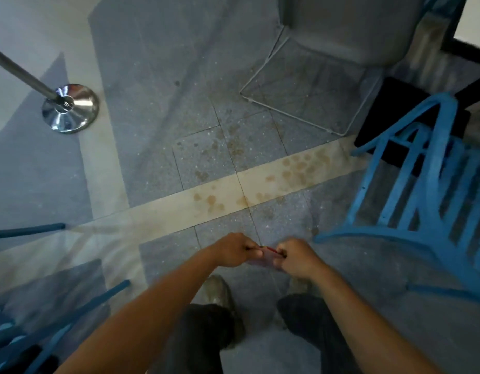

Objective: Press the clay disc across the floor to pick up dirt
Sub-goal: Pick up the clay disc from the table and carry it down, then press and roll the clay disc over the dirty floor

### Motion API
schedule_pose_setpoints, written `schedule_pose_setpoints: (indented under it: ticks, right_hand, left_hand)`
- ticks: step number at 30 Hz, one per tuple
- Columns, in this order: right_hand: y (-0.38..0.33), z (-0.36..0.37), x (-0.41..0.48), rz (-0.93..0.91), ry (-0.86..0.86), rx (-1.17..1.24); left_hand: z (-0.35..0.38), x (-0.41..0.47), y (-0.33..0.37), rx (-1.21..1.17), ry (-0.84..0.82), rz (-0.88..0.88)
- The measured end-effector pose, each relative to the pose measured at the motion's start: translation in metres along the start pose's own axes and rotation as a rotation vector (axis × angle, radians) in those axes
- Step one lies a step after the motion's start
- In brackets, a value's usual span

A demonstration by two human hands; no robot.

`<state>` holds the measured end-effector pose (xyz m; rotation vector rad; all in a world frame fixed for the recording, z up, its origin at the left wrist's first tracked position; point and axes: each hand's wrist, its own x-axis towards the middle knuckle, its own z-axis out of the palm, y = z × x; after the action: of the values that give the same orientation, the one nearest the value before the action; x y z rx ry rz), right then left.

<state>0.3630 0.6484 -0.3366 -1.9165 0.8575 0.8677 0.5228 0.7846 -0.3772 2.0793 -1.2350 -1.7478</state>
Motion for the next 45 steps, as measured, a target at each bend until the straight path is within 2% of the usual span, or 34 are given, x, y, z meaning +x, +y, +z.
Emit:
schedule_pose_setpoints:
  ticks: [4, 9, 15, 17, 19, 21, 24, 27, 30, 36, 45]
  right_hand:
    - [0.044, 0.06, 0.095, 0.05, -0.012, 0.061]
    - [0.085, 0.097, 0.188, 0.1, 0.023, 0.043]
    - [0.125, 0.128, 0.291, 0.101, 0.283, 0.118]
    - [0.137, 0.142, 0.313, 0.075, 0.296, 0.097]
    - [0.153, 0.163, 0.328, 0.058, 0.178, 0.058]
    - [0.17, 0.179, 0.34, 0.061, 0.08, 0.011]
    - [0.198, 0.187, 0.359, 0.156, 0.136, 0.052]
    - [0.227, 0.184, 0.374, 0.223, 0.284, 0.184]
    - [0.257, 0.181, 0.381, 0.246, 0.373, 0.263]
    - [0.302, 0.18, 0.367, 0.302, 0.422, 0.404]
    - [0.361, 0.193, 0.327, 0.527, 0.687, 0.57]
  left_hand:
    - [0.048, 0.089, -0.077, -0.038, -0.036, -0.072]
    - [0.069, 0.171, -0.133, 0.027, -0.072, -0.137]
    - [0.059, 0.263, -0.194, 0.148, -0.03, -0.004]
    - [0.068, 0.283, -0.217, 0.247, -0.014, 0.073]
    - [0.093, 0.301, -0.245, 0.406, -0.032, 0.156]
    - [0.123, 0.313, -0.274, 0.559, -0.027, 0.163]
    - [0.159, 0.336, -0.305, 0.779, 0.178, 0.195]
    - [0.183, 0.376, -0.328, 0.923, 0.21, 0.263]
    - [0.195, 0.41, -0.334, 0.991, 0.235, 0.34]
    - [0.199, 0.444, -0.325, 1.073, 0.249, 0.496]
    - [0.192, 0.533, -0.21, 0.914, 0.339, 0.643]
